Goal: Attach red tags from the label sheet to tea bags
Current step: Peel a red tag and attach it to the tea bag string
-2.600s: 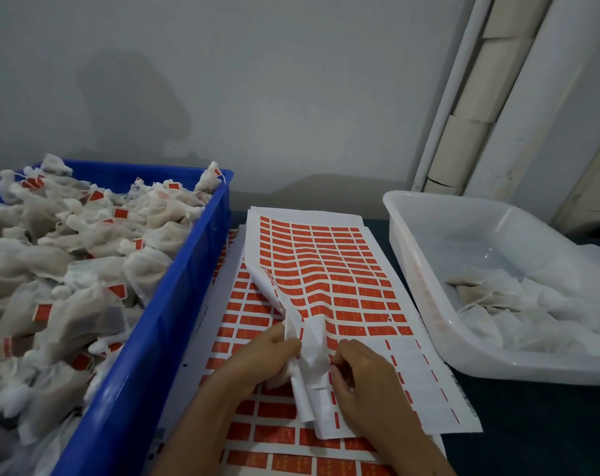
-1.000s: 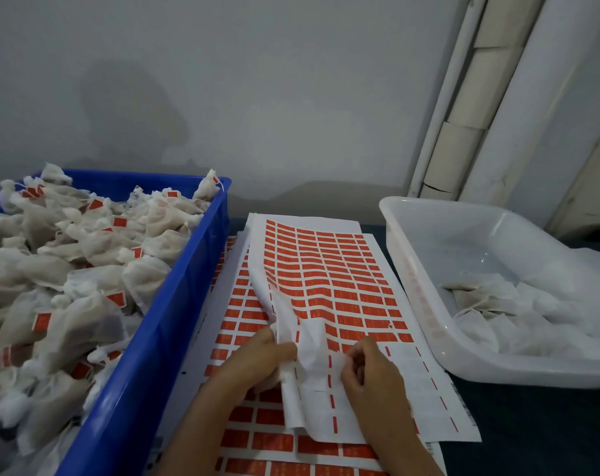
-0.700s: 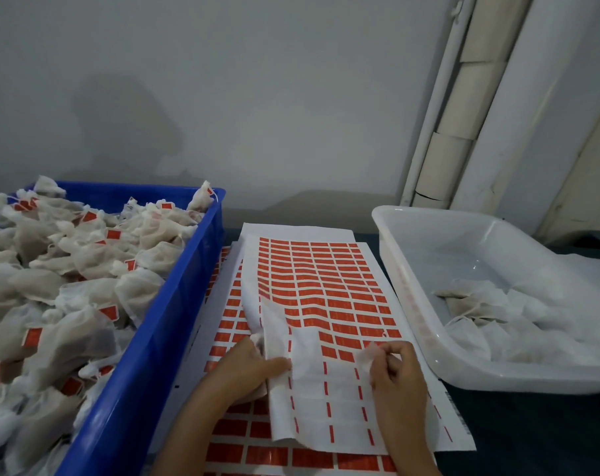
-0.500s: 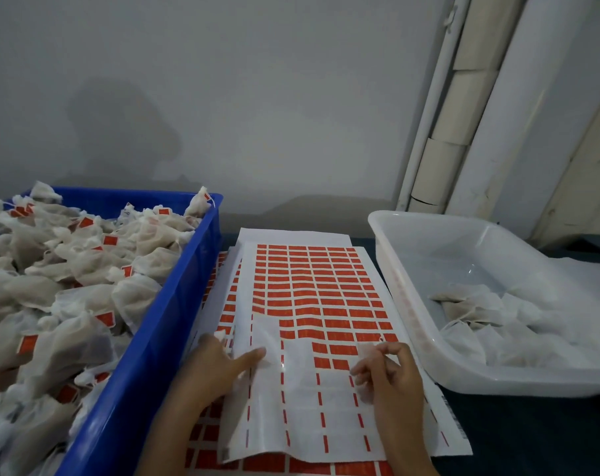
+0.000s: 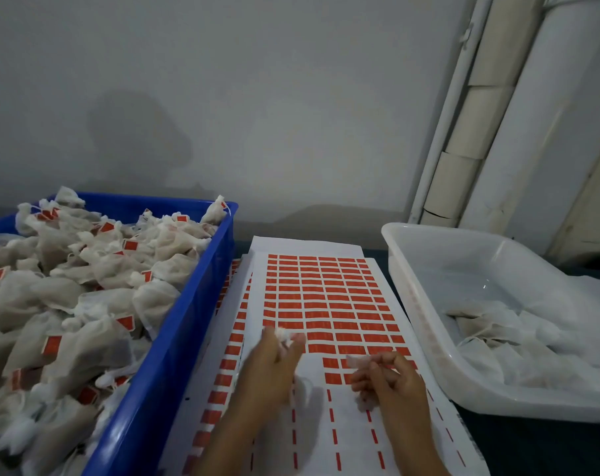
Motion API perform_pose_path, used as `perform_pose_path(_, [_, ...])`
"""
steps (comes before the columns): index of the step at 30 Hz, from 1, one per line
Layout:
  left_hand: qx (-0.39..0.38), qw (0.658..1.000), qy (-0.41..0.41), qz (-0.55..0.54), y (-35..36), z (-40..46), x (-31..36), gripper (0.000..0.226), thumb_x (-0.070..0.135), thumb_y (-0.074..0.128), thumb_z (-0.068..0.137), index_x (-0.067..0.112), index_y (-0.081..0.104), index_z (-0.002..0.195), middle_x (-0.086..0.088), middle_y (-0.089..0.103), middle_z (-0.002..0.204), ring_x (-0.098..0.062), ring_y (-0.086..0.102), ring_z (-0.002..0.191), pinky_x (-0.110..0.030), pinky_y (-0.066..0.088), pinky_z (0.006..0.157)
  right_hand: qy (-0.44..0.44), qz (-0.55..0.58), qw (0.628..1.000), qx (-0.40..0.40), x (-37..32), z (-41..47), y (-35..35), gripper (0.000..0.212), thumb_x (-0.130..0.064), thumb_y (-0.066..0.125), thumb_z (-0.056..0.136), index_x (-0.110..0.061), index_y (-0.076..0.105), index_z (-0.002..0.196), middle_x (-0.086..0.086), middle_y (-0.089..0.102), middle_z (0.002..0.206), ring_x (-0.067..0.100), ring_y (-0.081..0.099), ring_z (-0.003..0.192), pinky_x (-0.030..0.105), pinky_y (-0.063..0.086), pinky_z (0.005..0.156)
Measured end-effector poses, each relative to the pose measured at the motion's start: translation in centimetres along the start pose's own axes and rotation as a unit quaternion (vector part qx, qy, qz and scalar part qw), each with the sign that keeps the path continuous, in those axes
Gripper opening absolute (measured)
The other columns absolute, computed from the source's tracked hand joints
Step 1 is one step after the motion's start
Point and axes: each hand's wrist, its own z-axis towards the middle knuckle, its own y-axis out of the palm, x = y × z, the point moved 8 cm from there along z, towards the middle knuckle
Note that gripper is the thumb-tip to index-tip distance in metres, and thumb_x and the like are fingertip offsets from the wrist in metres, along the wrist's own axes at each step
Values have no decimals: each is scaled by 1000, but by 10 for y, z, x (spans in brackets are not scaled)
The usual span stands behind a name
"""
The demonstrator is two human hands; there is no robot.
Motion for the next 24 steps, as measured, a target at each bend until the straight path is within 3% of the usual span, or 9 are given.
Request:
perform_pose_path(3, [-78, 971, -36, -222, 22, -4, 4, 56, 34, 38, 97, -20, 46, 108, -42, 49, 104, -54, 47, 92, -50, 49, 72, 7, 5, 1000, -19, -8, 8, 9, 10, -22, 60, 86, -12, 60, 86, -1, 72, 66, 15, 68, 59, 18, 53, 48])
perform_pose_path(5, [-92, 945, -45, -310, 23, -7, 7, 55, 26, 37, 98, -28, 42, 99, -48, 42, 91, -55, 44, 71, -38, 48, 54, 6, 5, 1000, -27, -15, 16, 17, 11, -26, 61, 85, -15, 61, 86, -2, 72, 68, 14, 69, 62, 15, 52, 52])
perform_pose_path(7, [-91, 927, -51, -359, 22, -8, 6, 45, 22, 37, 97, -18, 48, 80, -32, 47, 71, -22, 49, 49, -19, 42, 47, 4, 11, 999, -40, -21, 22, 26, 10, -26, 62, 84, -15, 63, 84, -2, 73, 70, 14, 69, 65, 14, 52, 54])
perform_pose_path(9, [-99, 918, -48, -381, 23, -8, 6, 33, 18, 38, 96, 3, 49, 69, -9, 50, 65, -11, 50, 51, -15, 43, 49, -15, 13, 998, -54, -26, 27, 32, 9, -21, 59, 86, -14, 64, 83, -2, 73, 73, 14, 70, 67, 14, 53, 57])
perform_pose_path(13, [-101, 942, -44, -319, 22, -1, 6, 26, 18, 38, 98, 14, 49, 75, -3, 53, 76, -12, 50, 64, -12, 43, 58, -3, 25, 999, -38, -13, 26, 31, 19, -10, 47, 92, -13, 64, 83, -6, 73, 76, 12, 70, 72, 14, 52, 56])
perform_pose_path(17, [-88, 957, 0, -277, 18, -2, 17, 26, 10, 41, 95, 17, 44, 70, -3, 49, 79, -13, 46, 64, -10, 44, 56, 24, 33, 999, -28, 2, 23, 29, 25, -8, 44, 94, -12, 64, 81, -2, 72, 79, 15, 70, 71, 19, 56, 60])
perform_pose_path(19, [-69, 954, 41, -288, 18, -3, 16, 25, 14, 41, 96, 16, 50, 73, 0, 54, 75, -13, 52, 66, -11, 46, 59, 25, 35, 998, -36, 4, 22, 30, 25, -13, 43, 95, -15, 63, 82, -3, 71, 82, 14, 70, 74, 22, 56, 68])
perform_pose_path(22, [-38, 956, 80, -279, 16, -5, 14, 27, 20, 39, 96, 22, 49, 71, 14, 59, 62, -3, 60, 62, -4, 45, 52, -5, 16, 998, -61, -2, 18, 38, 16, -32, 46, 88, -26, 61, 90, -11, 68, 93, 12, 67, 84, 14, 53, 68])
perform_pose_path(24, [-53, 956, 116, -264, 20, -6, 20, 23, 28, 39, 92, 23, 51, 73, 20, 62, 56, -3, 62, 64, -2, 44, 55, -22, -14, 996, -87, -6, 15, 46, 28, -44, 46, 77, -32, 58, 99, -17, 62, 103, 9, 63, 93, 13, 51, 77])
